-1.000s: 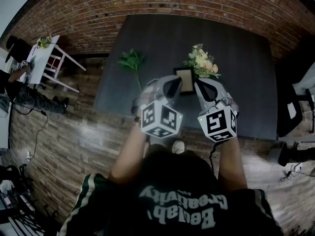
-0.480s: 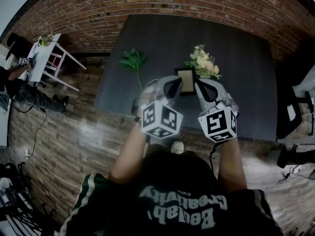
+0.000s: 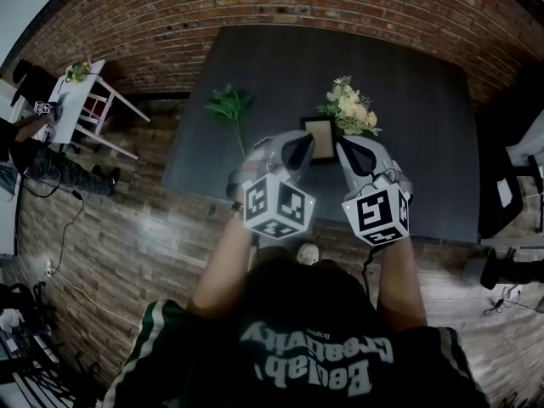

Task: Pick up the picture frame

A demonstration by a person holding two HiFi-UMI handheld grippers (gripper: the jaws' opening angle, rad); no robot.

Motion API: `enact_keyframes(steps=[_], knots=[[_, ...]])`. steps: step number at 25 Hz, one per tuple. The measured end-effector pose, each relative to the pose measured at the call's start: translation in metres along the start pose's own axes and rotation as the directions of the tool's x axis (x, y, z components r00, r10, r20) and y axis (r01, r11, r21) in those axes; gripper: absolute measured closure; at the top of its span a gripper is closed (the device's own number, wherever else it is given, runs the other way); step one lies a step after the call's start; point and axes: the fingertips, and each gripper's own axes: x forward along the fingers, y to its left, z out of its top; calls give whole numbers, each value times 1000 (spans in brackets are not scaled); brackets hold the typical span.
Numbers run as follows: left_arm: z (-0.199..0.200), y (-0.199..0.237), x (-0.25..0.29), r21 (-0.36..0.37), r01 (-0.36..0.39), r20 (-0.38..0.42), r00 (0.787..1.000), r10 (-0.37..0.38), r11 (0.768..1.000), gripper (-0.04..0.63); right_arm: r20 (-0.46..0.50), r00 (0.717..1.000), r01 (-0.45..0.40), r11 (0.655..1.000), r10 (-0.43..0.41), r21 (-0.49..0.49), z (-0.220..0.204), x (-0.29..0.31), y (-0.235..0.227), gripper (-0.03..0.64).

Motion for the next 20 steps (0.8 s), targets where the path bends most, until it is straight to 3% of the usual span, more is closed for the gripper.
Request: enact_keyframes(steps=[20], knots=[[3,-6,1,17,18,-4,1000,-18,1000,592,1,1000,16,999,-16,36,-5,-6,-4,611]])
